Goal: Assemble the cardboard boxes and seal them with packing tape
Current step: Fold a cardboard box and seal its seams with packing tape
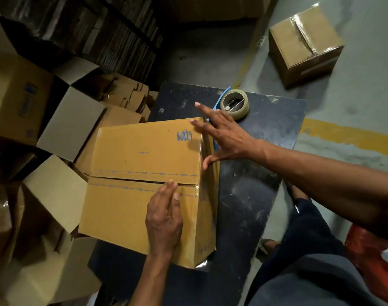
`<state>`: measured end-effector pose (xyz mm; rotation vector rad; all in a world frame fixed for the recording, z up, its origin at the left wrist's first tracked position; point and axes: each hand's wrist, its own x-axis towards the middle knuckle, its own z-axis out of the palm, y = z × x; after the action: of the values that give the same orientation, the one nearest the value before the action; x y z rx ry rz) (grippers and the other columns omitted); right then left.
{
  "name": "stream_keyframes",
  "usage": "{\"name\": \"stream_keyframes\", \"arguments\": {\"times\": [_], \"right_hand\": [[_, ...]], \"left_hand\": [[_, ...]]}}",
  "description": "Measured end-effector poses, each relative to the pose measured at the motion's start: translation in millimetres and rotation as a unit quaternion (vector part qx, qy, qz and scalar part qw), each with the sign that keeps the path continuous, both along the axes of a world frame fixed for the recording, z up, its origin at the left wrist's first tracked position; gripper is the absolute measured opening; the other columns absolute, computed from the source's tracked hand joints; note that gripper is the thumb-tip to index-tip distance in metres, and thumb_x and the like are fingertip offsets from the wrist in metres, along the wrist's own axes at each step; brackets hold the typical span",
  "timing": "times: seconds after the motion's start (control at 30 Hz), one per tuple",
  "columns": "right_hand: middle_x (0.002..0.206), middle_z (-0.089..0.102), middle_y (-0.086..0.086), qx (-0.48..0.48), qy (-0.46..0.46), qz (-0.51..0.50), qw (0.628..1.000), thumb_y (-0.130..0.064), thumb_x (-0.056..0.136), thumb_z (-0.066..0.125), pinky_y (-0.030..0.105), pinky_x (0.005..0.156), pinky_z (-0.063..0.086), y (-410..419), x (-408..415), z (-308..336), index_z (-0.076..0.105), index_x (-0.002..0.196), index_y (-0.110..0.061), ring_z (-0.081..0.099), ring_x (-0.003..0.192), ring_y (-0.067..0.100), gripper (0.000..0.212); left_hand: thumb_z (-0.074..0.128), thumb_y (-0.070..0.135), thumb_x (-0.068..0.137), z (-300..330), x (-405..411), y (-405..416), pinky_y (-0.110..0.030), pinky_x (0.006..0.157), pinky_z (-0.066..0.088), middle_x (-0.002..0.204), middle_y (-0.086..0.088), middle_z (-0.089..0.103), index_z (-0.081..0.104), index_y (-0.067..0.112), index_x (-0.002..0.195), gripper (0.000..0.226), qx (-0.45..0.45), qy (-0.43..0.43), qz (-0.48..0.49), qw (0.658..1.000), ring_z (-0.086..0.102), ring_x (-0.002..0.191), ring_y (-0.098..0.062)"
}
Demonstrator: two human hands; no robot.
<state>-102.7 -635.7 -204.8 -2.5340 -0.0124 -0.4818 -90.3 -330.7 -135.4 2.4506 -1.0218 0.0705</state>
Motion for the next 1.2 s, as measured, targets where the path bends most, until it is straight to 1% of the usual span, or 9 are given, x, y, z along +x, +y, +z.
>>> {"name": "stream_keyframes", "arguments": {"times": [0.1,0.23,0.37,0.47,0.6,0.77,0.87,0.97,1.2], "right_hand": [[0.172,0.001,0.018,-0.049,-0.021,0.055,0.997,-0.099,0.069,0.046,0.060,0.126,0.008,34.1,-15.2,2.8,0.020,0.164,-0.024,0.001,0.159,0.033,0.124],[0.171,0.008,0.018,-0.119,-0.024,0.080,0.989,-0.087,0.083,0.048,0.067,0.121,0.015,67.0,-26.7,-25.1,0.021,0.164,-0.023,0.005,0.159,0.035,0.107],[0.172,-0.006,0.017,-0.172,0.017,0.107,0.979,-0.087,0.073,0.062,0.071,0.121,0.002,53.4,-29.9,-24.9,0.007,0.166,-0.027,-0.006,0.158,0.037,0.123],[0.170,-0.014,0.021,-0.176,0.030,0.095,0.979,-0.102,0.063,0.048,0.073,0.119,-0.004,61.7,-35.8,-10.0,0.000,0.166,-0.026,-0.013,0.157,0.040,0.137],[0.171,0.000,0.020,-0.150,-0.045,0.153,0.976,-0.097,0.076,0.037,0.070,0.121,-0.002,117.9,-45.9,-2.4,0.010,0.165,-0.022,-0.003,0.158,0.036,0.119],[0.170,0.016,0.018,-0.163,-0.097,0.169,0.967,-0.078,0.090,0.052,0.064,0.124,0.005,127.6,-59.4,-28.9,0.024,0.163,-0.021,0.010,0.158,0.034,0.097],[0.172,0.006,0.016,-0.210,-0.074,0.201,0.954,-0.080,0.087,0.053,0.061,0.125,-0.004,109.5,-62.6,-27.9,0.011,0.165,-0.025,0.000,0.159,0.034,0.104],[0.171,0.007,0.019,-0.159,-0.079,0.190,0.966,-0.091,0.080,0.045,0.066,0.123,-0.001,126.8,-66.6,-13.0,0.019,0.163,-0.019,0.003,0.159,0.035,0.113],[0.169,0.021,0.014,-0.165,-0.104,0.202,0.960,-0.077,0.091,0.052,0.063,0.124,0.010,165.8,-77.4,-27.4,0.033,0.160,-0.019,0.014,0.158,0.031,0.092]], "left_hand": [[0.052,0.024,0.104,1.3,-18.1,33.3,-0.054,0.100,0.055,0.141,-0.003,0.064,0.064,0.011,0.137,0.038,0.009,0.002,-0.029,1.000,0.059,0.133,-0.019],[0.052,0.034,0.105,-12.7,-35.8,78.7,-0.059,0.108,0.048,0.157,-0.004,0.051,0.051,0.011,0.149,0.050,0.046,0.027,-0.101,0.993,0.047,0.146,-0.024],[0.058,0.076,0.088,-14.3,-37.5,106.5,-0.061,0.122,0.028,0.167,-0.016,0.032,0.035,0.009,0.157,0.099,0.139,0.020,-0.192,0.971,0.030,0.154,-0.036],[0.071,0.085,0.072,-12.2,-28.9,109.9,-0.061,0.121,0.029,0.166,-0.023,0.029,0.033,0.006,0.157,0.123,0.193,-0.038,-0.253,0.947,0.028,0.154,-0.040],[0.070,0.070,0.087,-23.9,-20.5,114.3,-0.060,0.118,0.034,0.166,-0.021,0.030,0.031,0.009,0.160,0.103,0.186,-0.093,-0.264,0.942,0.031,0.153,-0.038],[0.073,0.064,0.089,-30.7,-21.0,116.3,-0.061,0.116,0.037,0.163,-0.023,0.034,0.036,0.006,0.156,0.096,0.181,-0.113,-0.261,0.941,0.033,0.152,-0.039],[0.077,0.066,0.083,-32.1,-21.3,115.2,-0.059,0.117,0.037,0.163,-0.022,0.035,0.038,0.006,0.155,0.101,0.178,-0.123,-0.257,0.942,0.035,0.151,-0.038],[0.074,0.066,0.086,-33.7,-20.9,115.5,-0.059,0.116,0.039,0.161,-0.024,0.038,0.038,0.006,0.155,0.098,0.162,-0.126,-0.254,0.945,0.036,0.151,-0.038],[0.079,0.059,0.084,-35.8,-24.9,114.6,-0.060,0.116,0.039,0.158,-0.025,0.042,0.045,0.001,0.150,0.095,0.134,-0.117,-0.245,0.953,0.038,0.150,-0.040]]}}
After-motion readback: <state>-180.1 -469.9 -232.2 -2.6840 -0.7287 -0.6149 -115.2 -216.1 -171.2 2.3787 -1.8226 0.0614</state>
